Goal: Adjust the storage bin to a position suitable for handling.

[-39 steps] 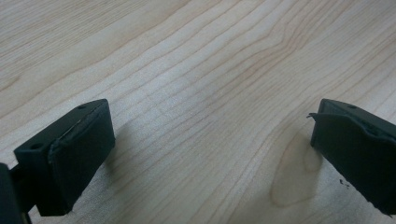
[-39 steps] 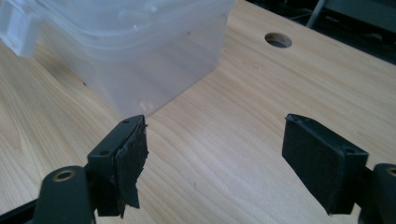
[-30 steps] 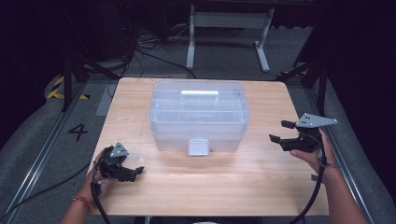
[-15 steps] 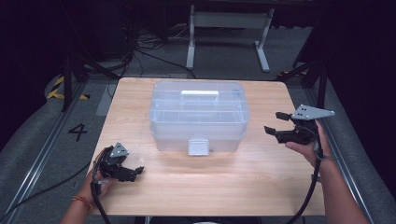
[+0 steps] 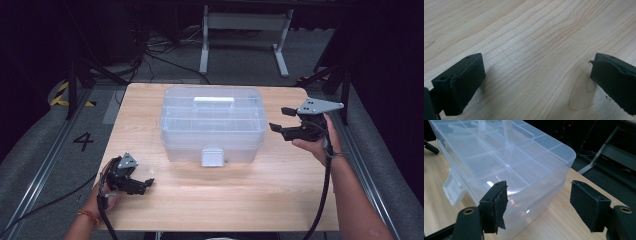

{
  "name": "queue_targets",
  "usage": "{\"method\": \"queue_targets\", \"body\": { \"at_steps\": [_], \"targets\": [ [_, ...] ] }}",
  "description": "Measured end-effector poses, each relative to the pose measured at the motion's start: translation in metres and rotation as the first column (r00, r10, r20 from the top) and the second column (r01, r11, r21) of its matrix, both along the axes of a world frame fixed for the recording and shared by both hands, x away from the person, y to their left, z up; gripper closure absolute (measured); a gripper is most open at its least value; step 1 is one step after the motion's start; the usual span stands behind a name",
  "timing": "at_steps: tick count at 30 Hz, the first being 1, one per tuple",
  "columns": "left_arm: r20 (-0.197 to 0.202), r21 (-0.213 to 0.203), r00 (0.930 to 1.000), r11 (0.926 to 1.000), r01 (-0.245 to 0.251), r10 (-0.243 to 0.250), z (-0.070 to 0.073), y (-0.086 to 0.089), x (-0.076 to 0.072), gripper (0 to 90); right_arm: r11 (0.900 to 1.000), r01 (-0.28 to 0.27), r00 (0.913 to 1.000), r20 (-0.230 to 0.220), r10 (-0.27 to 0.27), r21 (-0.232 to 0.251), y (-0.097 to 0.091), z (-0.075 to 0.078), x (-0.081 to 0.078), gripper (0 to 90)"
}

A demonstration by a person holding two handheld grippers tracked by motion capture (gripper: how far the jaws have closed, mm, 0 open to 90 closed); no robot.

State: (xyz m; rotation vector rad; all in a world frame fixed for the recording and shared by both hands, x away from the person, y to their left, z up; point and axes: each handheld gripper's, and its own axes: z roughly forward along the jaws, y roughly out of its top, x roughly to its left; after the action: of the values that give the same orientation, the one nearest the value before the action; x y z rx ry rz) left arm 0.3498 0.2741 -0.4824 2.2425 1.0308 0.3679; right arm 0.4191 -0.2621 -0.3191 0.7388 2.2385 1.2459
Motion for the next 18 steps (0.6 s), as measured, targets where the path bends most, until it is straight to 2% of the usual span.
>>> {"method": "queue_targets", "body": {
  "at_steps": [10, 12, 15, 18],
  "targets": [
    [0.000, 0.000, 1.0000, 1.0000, 0.000, 0.000, 0.000, 0.000, 0.000, 0.2, 0.9996, -0.019, 0.9997, -0.016, 0.018, -0.022, 0.030, 0.006, 0.015, 35.5],
    [0.007, 0.004, 1.0000, 1.0000, 0.001, -0.001, 0.000, 0.000, 0.000, 0.2, 0.9992, -0.038, 0.9991, -0.021, 0.037, -0.017, 0.037, 0.008, 0.018, 36.4],
    [0.002, 0.001, 1.0000, 1.0000, 0.000, 0.000, 0.000, 0.000, 0.000, 0.2, 0.9971, -0.066, 0.9977, -0.018, 0.065, -0.037, 0.052, 0.014, 0.023, 39.0],
    [-0.001, -0.001, 1.0000, 1.0000, 0.000, 0.000, 0.000, 0.000, 0.000, 0.2, 0.9963, -0.073, 0.9972, -0.021, 0.072, -0.045, 0.059, 0.017, 0.026, 39.2]
  ]
}}
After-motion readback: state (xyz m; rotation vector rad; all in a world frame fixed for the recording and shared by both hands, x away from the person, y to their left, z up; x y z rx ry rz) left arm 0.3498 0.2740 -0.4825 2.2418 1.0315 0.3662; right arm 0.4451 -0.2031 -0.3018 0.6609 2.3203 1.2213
